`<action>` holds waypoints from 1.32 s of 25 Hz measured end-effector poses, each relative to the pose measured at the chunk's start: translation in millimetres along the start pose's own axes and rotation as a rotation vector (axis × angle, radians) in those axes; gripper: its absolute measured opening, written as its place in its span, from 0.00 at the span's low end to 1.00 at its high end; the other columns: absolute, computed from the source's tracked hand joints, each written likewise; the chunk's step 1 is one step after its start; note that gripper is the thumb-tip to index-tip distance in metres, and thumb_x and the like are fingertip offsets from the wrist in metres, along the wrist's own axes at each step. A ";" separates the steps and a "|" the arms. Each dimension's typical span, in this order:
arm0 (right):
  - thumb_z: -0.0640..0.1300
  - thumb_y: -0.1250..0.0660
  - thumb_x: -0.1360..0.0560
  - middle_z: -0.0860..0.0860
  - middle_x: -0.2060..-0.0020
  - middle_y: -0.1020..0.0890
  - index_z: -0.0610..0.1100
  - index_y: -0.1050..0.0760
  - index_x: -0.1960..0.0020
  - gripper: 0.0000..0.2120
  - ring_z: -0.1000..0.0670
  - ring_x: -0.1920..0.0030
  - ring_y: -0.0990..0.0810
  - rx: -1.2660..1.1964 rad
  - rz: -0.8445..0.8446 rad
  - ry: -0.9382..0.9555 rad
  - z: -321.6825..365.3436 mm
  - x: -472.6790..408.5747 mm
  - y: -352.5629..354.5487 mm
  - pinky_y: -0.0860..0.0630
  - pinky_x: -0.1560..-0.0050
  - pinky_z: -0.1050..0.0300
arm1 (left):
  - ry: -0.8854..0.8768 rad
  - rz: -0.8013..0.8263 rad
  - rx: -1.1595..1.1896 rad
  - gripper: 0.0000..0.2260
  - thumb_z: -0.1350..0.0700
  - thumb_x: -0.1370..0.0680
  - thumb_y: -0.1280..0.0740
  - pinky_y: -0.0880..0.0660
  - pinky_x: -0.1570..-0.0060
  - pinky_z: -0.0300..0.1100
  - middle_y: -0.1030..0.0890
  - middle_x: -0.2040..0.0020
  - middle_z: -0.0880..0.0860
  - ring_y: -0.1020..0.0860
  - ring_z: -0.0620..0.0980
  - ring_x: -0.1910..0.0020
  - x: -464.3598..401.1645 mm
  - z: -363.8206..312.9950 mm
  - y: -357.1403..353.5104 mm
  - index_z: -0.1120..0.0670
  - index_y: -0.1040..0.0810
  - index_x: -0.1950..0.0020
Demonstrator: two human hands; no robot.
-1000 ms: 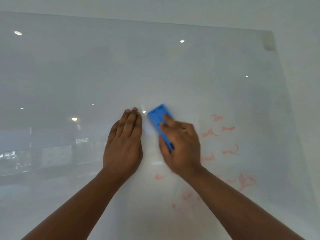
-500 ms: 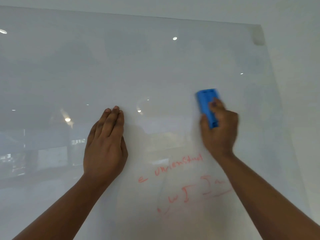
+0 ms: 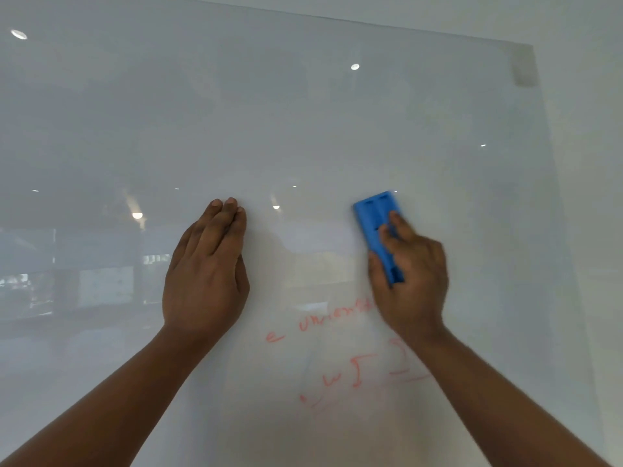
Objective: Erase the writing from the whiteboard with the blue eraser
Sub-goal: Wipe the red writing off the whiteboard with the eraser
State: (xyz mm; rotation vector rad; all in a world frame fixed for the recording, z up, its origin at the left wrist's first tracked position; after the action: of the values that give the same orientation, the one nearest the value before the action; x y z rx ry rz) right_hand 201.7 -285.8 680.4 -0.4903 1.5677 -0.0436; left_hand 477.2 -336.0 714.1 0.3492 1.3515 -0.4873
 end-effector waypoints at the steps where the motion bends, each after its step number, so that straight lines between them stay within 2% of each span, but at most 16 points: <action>1: 0.40 0.27 0.25 0.42 0.33 0.20 0.39 0.19 0.39 0.15 0.40 0.44 0.17 -0.028 0.034 0.074 4.2 5.1 -1.4 0.25 0.39 0.50 | -0.003 -0.004 -0.003 0.24 0.68 0.23 0.41 0.32 0.26 0.55 0.27 0.25 0.60 0.31 0.60 0.23 0.8 0.0 1.5 0.63 0.27 0.26; 3: 0.40 0.28 0.25 0.39 0.35 0.19 0.36 0.19 0.39 0.15 0.37 0.42 0.17 -0.021 0.011 -0.020 -19.6 -6.6 7.7 0.22 0.38 0.45 | 0.000 -0.011 0.002 0.25 0.70 0.24 0.39 0.31 0.27 0.55 0.26 0.25 0.60 0.30 0.60 0.24 2.5 0.6 5.4 0.63 0.26 0.26; 6: 0.41 0.30 0.23 0.38 0.32 0.21 0.35 0.22 0.36 0.18 0.32 0.39 0.19 0.133 -0.161 -0.463 -54.7 -15.6 27.4 0.22 0.38 0.37 | -0.011 -0.008 0.026 0.25 0.72 0.25 0.37 0.29 0.28 0.57 0.26 0.26 0.60 0.29 0.61 0.24 3.3 1.1 4.8 0.63 0.25 0.27; 8: 0.41 0.29 0.23 0.38 0.33 0.21 0.36 0.21 0.36 0.18 0.34 0.41 0.18 0.114 -0.184 -0.346 -16.8 -4.6 10.4 0.23 0.38 0.41 | -0.018 -0.026 0.017 0.25 0.72 0.25 0.36 0.29 0.29 0.57 0.25 0.26 0.60 0.29 0.60 0.24 6.4 1.6 3.2 0.63 0.24 0.28; 10: 0.41 0.29 0.24 0.41 0.33 0.20 0.38 0.20 0.37 0.16 0.39 0.43 0.18 -0.015 -0.044 -0.063 34.4 15.5 -11.8 0.24 0.38 0.49 | -0.045 -0.043 0.024 0.23 0.71 0.24 0.36 0.27 0.30 0.57 0.24 0.27 0.60 0.28 0.60 0.25 6.8 4.7 1.5 0.62 0.23 0.29; 12: 0.40 0.29 0.25 0.44 0.32 0.21 0.39 0.19 0.38 0.16 0.41 0.43 0.18 -0.074 0.064 0.085 39.2 21.0 -11.0 0.26 0.37 0.54 | -0.064 -0.065 0.030 0.21 0.68 0.23 0.38 0.27 0.31 0.57 0.23 0.28 0.59 0.27 0.60 0.26 6.4 6.7 0.8 0.62 0.22 0.30; 13: 0.39 0.29 0.25 0.42 0.32 0.21 0.38 0.19 0.38 0.17 0.39 0.42 0.18 -0.065 0.062 0.044 24.9 15.0 -4.8 0.25 0.36 0.51 | -0.063 -0.069 0.027 0.21 0.68 0.23 0.39 0.27 0.31 0.57 0.23 0.28 0.59 0.27 0.60 0.26 6.9 5.5 0.5 0.62 0.21 0.31; 15: 0.40 0.30 0.25 0.41 0.32 0.21 0.36 0.20 0.36 0.18 0.36 0.41 0.19 0.004 -0.047 -0.233 -5.3 0.2 11.4 0.23 0.38 0.44 | -0.065 -0.061 0.021 0.20 0.67 0.22 0.39 0.27 0.31 0.56 0.23 0.28 0.58 0.27 0.59 0.26 8.6 4.1 0.0 0.61 0.21 0.31; 17: 0.40 0.30 0.25 0.40 0.31 0.22 0.37 0.21 0.34 0.20 0.34 0.43 0.20 0.056 -0.136 -0.368 5.4 2.3 8.8 0.26 0.40 0.46 | -0.062 -0.066 0.034 0.19 0.67 0.21 0.38 0.27 0.30 0.55 0.23 0.28 0.58 0.26 0.59 0.26 7.8 4.0 -1.6 0.61 0.21 0.31; 20: 0.42 0.30 0.26 0.43 0.31 0.21 0.42 0.22 0.35 0.19 0.37 0.49 0.20 -0.056 0.034 -0.074 92.2 41.2 -22.9 0.26 0.44 0.48 | -0.060 -0.106 0.061 0.16 0.66 0.20 0.36 0.26 0.31 0.53 0.21 0.29 0.58 0.25 0.58 0.27 8.9 8.7 -0.2 0.61 0.20 0.32; 22: 0.45 0.31 0.27 0.47 0.33 0.20 0.48 0.23 0.37 0.18 0.40 0.52 0.22 -0.112 0.165 0.082 109.3 48.1 -24.4 0.24 0.49 0.46 | -0.066 -0.110 0.060 0.16 0.66 0.20 0.36 0.25 0.32 0.54 0.21 0.30 0.58 0.24 0.58 0.28 11.1 9.1 0.3 0.61 0.20 0.32; 24: 0.45 0.32 0.29 0.45 0.36 0.18 0.46 0.23 0.40 0.18 0.39 0.53 0.21 -0.087 0.127 0.046 76.3 29.3 -13.7 0.24 0.49 0.46 | -0.070 -0.100 0.061 0.17 0.66 0.20 0.37 0.25 0.32 0.54 0.21 0.30 0.58 0.24 0.58 0.28 13.9 7.9 0.8 0.61 0.20 0.33; 27: 0.43 0.31 0.30 0.41 0.38 0.18 0.40 0.21 0.42 0.16 0.40 0.48 0.22 0.007 -0.055 -0.252 38.9 10.5 2.5 0.27 0.47 0.45 | -0.040 -0.080 0.067 0.19 0.66 0.21 0.40 0.26 0.31 0.53 0.21 0.29 0.57 0.25 0.58 0.27 17.1 8.9 0.8 0.60 0.20 0.32; 28: 0.43 0.32 0.29 0.41 0.38 0.18 0.39 0.20 0.43 0.16 0.41 0.48 0.23 0.008 -0.060 -0.239 53.7 18.9 -3.8 0.28 0.47 0.46 | -0.034 -0.084 0.077 0.18 0.66 0.20 0.40 0.26 0.31 0.54 0.21 0.29 0.57 0.25 0.58 0.27 17.6 8.6 0.9 0.61 0.20 0.32; 31: 0.44 0.31 0.26 0.44 0.38 0.18 0.42 0.19 0.42 0.14 0.41 0.55 0.23 -0.126 0.117 0.033 130.5 59.3 -28.3 0.27 0.52 0.49 | -0.062 -0.090 0.113 0.18 0.65 0.20 0.41 0.25 0.32 0.55 0.20 0.31 0.58 0.25 0.59 0.28 18.9 11.0 3.0 0.62 0.19 0.34; 33: 0.45 0.29 0.26 0.45 0.38 0.17 0.44 0.18 0.43 0.12 0.40 0.59 0.23 -0.148 0.183 0.123 129.2 59.4 -26.8 0.26 0.54 0.48 | -0.078 -0.079 0.113 0.19 0.66 0.21 0.42 0.25 0.32 0.57 0.21 0.31 0.59 0.25 0.60 0.28 26.1 13.5 6.3 0.63 0.20 0.33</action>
State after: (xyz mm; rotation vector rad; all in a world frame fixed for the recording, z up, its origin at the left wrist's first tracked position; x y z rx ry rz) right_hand 334.6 -294.8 623.8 -0.4642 1.7387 0.1863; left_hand 495.5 -340.9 690.8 0.3670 1.2683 -0.6391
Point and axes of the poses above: each hand's wrist, its own x-axis away from the middle knuckle, its own y-axis out of the back of the hand, z = x × y, the point moved 3 cm from there along -x, towards the middle knuckle
